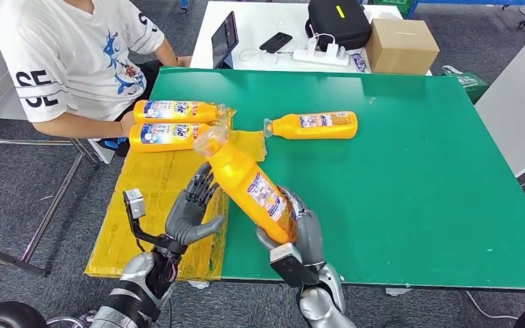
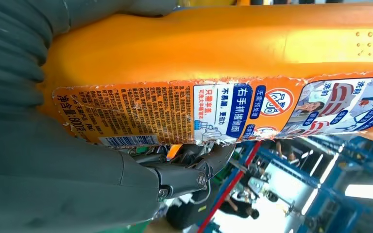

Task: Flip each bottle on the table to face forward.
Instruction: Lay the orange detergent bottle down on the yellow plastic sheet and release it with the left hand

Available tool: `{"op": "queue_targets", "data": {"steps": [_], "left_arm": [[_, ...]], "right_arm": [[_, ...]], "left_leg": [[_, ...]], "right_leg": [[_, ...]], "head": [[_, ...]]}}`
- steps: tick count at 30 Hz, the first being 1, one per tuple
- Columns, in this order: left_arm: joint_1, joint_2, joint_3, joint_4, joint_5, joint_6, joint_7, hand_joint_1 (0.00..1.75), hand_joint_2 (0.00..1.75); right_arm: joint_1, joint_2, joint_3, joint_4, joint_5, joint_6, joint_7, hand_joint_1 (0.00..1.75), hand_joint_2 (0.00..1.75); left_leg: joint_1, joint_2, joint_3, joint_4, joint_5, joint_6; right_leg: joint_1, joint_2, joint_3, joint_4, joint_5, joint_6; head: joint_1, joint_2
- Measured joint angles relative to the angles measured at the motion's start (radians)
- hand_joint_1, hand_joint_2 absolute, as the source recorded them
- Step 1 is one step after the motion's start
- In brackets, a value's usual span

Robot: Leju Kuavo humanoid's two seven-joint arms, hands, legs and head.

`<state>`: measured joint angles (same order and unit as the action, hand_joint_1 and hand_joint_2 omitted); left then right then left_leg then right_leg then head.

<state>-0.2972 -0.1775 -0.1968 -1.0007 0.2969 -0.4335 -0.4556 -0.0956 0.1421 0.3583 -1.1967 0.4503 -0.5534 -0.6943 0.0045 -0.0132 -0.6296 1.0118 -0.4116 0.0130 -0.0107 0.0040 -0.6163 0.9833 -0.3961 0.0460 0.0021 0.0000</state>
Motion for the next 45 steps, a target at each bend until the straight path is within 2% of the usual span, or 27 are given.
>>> {"op": "queue_targets", "data": {"steps": [6, 14, 23, 30, 35, 42, 43, 44, 45], "left_arm": [[-0.014, 0.021, -0.041, 0.031, -0.003, -0.008, 0.013, 0.00, 1.75], [-0.021, 0.029, -0.044, 0.050, 0.013, -0.017, 0.018, 0.00, 1.75], [-0.016, 0.038, -0.045, 0.056, 0.205, -0.148, 0.073, 0.00, 1.75], [-0.001, 0.052, -0.061, 0.057, 0.249, -0.189, 0.092, 0.00, 1.75], [-0.004, 0.062, -0.086, 0.060, 0.223, -0.181, 0.082, 0.00, 1.75], [-0.035, 0.081, -0.153, 0.070, 0.009, -0.067, 0.007, 0.05, 1.75], [-0.037, 0.082, -0.160, 0.071, -0.001, -0.062, 0.003, 0.17, 1.75], [-0.039, 0.084, -0.166, 0.072, -0.007, -0.059, 0.001, 0.47, 1.75], [-0.040, 0.086, -0.170, 0.073, -0.010, -0.057, -0.001, 0.89, 1.75]], "right_arm": [[-0.021, 0.023, 0.092, 0.094, 0.003, 0.009, 0.000, 1.75, 1.75], [-0.038, 0.033, 0.112, 0.141, 0.012, 0.020, 0.000, 1.75, 1.75], [-0.077, 0.056, 0.155, 0.307, 0.050, 0.073, -0.002, 1.75, 1.75], [-0.101, 0.064, 0.160, 0.394, 0.045, 0.064, -0.007, 1.75, 1.75], [-0.112, 0.069, 0.160, 0.423, 0.052, 0.066, -0.007, 1.75, 1.75], [-0.114, 0.076, 0.160, 0.442, 0.030, 0.052, -0.006, 1.75, 1.75], [-0.114, 0.077, 0.160, 0.443, 0.029, 0.051, -0.006, 1.75, 1.75], [-0.115, 0.077, 0.160, 0.444, 0.028, 0.051, -0.006, 1.75, 1.75], [-0.115, 0.077, 0.160, 0.445, 0.028, 0.050, -0.006, 1.75, 1.75]], "left_leg": [[-0.001, 0.000, 0.000, 0.000, 0.000, 0.000], [0.000, 0.000, 0.000, 0.000, 0.000, 0.000], [0.000, 0.000, 0.000, 0.000, 0.000, 0.000], [0.000, 0.001, 0.000, 0.000, 0.000, 0.000], [0.000, 0.001, 0.000, 0.000, 0.000, 0.000], [0.000, 0.001, 0.000, 0.000, 0.000, 0.000], [0.000, 0.001, 0.000, 0.000, 0.000, 0.000], [0.000, 0.001, 0.000, 0.000, 0.000, 0.000], [0.000, 0.001, 0.000, 0.000, 0.000, 0.000]], "right_leg": [[0.000, 0.000, 0.000, 0.000, 0.000, 0.000], [0.000, 0.000, 0.000, 0.000, 0.000, 0.000], [0.000, 0.000, 0.000, 0.000, 0.000, 0.000], [0.000, 0.000, 0.000, 0.000, 0.000, 0.000], [0.000, 0.000, 0.000, 0.000, 0.000, 0.000], [0.000, 0.000, 0.000, 0.000, 0.000, 0.000], [0.000, 0.000, 0.000, 0.000, 0.000, 0.000], [0.000, 0.000, 0.000, 0.000, 0.000, 0.000], [0.000, 0.000, 0.000, 0.000, 0.000, 0.000]], "head": [[0.000, 0.000], [0.000, 0.000], [0.000, 0.000], [0.000, 0.000], [0.000, 0.000], [0.000, 0.000], [0.000, 0.000], [0.000, 0.000], [0.000, 0.000]]}}
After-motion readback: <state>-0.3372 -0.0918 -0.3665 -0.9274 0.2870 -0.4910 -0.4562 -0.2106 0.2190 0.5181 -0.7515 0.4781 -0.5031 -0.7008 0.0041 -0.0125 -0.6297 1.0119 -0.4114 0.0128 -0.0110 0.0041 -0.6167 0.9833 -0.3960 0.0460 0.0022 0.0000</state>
